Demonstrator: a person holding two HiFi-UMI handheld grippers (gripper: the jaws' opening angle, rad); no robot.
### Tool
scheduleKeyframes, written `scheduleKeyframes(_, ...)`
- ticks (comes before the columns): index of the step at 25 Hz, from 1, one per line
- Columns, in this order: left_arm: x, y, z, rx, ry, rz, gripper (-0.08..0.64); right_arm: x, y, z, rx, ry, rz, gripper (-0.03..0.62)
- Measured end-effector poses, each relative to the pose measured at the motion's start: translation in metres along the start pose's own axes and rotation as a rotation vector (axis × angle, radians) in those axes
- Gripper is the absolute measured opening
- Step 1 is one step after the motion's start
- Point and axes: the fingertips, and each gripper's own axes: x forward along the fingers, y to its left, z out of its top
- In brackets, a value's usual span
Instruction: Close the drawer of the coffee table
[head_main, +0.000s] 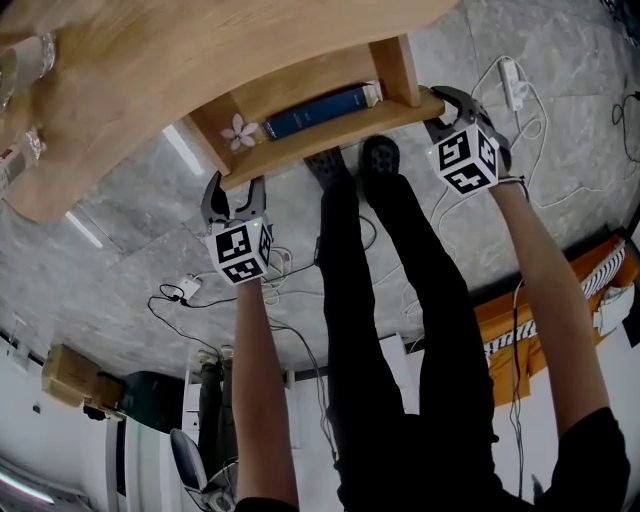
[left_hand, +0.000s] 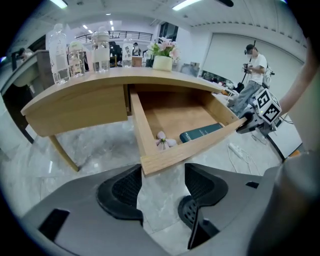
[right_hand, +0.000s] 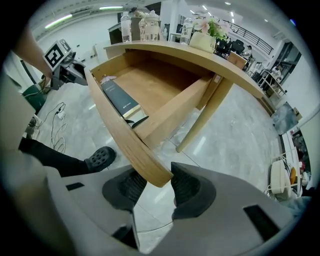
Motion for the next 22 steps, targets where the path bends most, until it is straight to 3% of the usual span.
scheduleKeyframes(3,-0.001,0.004,0.0,0.003,0.001,0.028,0.244,0.0,0.001,-0.001,0.002,0.022,0.002,0.146)
scheduleKeyframes(7,-0.002,0.005,0.002,-0.016,0.006,0.061,0.242,-0.002,0.0,0.0,0.028,0.041,0.002,0.144)
scheduleKeyframes(13,-0.018,0.005,0.016,-0.037,-0.027,0.067,0.241,-0.019,-0.004,0.007,0.045,0.018,0.002,0.144)
scheduleKeyframes(22,-0.021,0.004,0.025,-0.051,-0.011,0.071,0.239,-0.024,-0.009,0.01,0.059,0.025,-0.002,0.144)
